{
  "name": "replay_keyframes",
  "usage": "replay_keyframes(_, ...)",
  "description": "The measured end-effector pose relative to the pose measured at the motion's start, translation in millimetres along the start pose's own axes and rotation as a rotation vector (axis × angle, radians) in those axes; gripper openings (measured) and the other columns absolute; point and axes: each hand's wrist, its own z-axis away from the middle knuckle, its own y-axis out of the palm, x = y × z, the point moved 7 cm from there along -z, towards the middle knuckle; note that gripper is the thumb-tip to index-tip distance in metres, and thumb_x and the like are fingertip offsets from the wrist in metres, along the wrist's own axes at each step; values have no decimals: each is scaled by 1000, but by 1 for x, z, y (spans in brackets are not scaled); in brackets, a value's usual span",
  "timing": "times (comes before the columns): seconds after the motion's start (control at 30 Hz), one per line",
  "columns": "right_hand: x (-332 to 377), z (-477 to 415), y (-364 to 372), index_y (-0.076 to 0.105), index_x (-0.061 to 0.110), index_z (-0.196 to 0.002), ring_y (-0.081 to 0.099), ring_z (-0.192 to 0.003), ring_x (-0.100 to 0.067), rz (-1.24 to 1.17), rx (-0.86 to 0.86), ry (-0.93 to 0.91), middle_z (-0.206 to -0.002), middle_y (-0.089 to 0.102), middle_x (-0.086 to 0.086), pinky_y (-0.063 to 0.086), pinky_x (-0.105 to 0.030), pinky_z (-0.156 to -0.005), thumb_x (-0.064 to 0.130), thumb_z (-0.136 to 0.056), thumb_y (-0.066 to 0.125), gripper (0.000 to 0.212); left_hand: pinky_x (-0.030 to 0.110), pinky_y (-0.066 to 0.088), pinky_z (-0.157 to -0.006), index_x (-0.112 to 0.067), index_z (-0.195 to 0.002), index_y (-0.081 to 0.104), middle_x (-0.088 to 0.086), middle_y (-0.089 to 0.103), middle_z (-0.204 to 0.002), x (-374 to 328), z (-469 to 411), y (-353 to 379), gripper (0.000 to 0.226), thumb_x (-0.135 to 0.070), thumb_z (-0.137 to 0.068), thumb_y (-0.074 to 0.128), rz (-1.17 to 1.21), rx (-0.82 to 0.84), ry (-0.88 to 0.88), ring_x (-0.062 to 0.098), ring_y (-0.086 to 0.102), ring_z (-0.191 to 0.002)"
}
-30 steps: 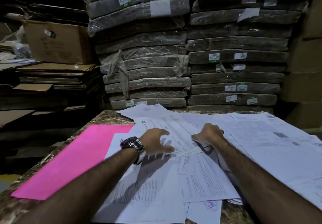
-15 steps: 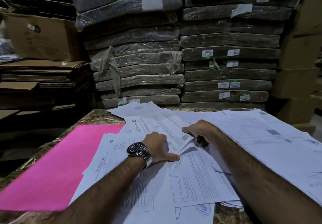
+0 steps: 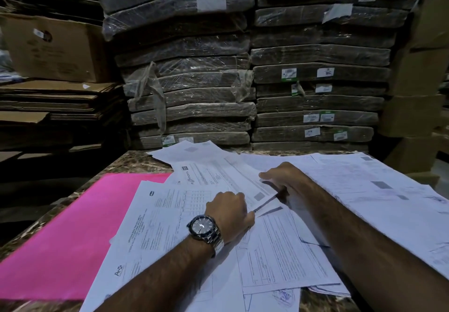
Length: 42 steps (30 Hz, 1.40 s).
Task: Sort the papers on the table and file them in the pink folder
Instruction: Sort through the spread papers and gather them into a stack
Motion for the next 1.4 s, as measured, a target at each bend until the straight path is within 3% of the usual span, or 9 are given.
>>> replay_keyframes(0.1,6,-4,3,62,4,-114,59,-64,-20,5,100,-52,-81,61,-11,45,-23,-53,8,-87,66,28,43,53,-78,-17,-88,62,5,64,-90,3,-1,7,35,-48,-85,48,15,6,6,25,57,-87)
replay_keyframes(0.23,2,-14,10,72,17,-104,71,-95,-26,-118,214,-33,-107,72,-12,58,-44,-78,6,-81,69,26,41,54,-76,-17,-88,63,4,65,-90,7,-2,7,38,-51,-85,47,39,-14,17,23,58,-85)
replay_keyframes(0.33,2,-18,13,78,21,-95,69,-102,-24,-12,287,-51,-106,75,-6,59,-41,-76,12,-72,77,25,34,49,-70,-18,-85,60,1,63,-87,11,-3,4,38,-55,-84,52,67,-15,25,19,56,-81)
replay_keyframes(0.47,7,-17,19,79,23,-96,66,-106,-27,134,340,-22,-111,73,-7,55,-46,-92,11,-77,75,23,31,42,-64,-22,-77,51,-4,55,-79,17,-4,3,35,-57,-81,53,103,-41,36,16,50,-75)
replay_keyframes(0.63,22,-19,20,78,26,-100,60,-112,-23,230,331,-107,-121,65,-1,51,-36,-97,9,-83,70,25,39,50,-78,-19,-95,60,-4,64,-94,21,-4,6,50,-64,-77,48,121,-71,29,16,55,-86)
replay_keyframes(0.9,34,-9,-22,76,19,-103,67,-92,-17,122,204,-187,-105,71,-1,52,-25,-62,2,-85,68,26,37,50,-74,-22,-92,56,-6,62,-93,23,-2,6,54,-73,-76,47,122,-51,24,16,53,-84)
replay_keyframes(1.07,25,-3,-59,74,22,-110,53,-103,-11,88,123,-191,-112,61,4,34,-30,-84,4,-87,65,30,33,49,-75,-21,-96,58,-4,65,-99,27,-3,4,58,-75,-76,48,172,-33,13,15,55,-87)
replay_keyframes(1.23,9,0,-94,76,24,-104,51,-112,-16,-34,41,-167,-118,60,2,33,-37,-89,3,-87,64,30,33,42,-98,-11,-135,49,6,57,-133,26,2,-10,64,-55,-88,52,267,-65,-45,22,53,-120)
replay_keyframes(1.4,-4,15,-116,72,21,-111,54,-90,1,-127,16,-173,-110,63,4,33,-29,-85,4,-91,59,30,31,49,-90,-14,-127,57,5,67,-119,27,-1,-17,51,-51,-93,46,468,-92,-191,19,62,-107)
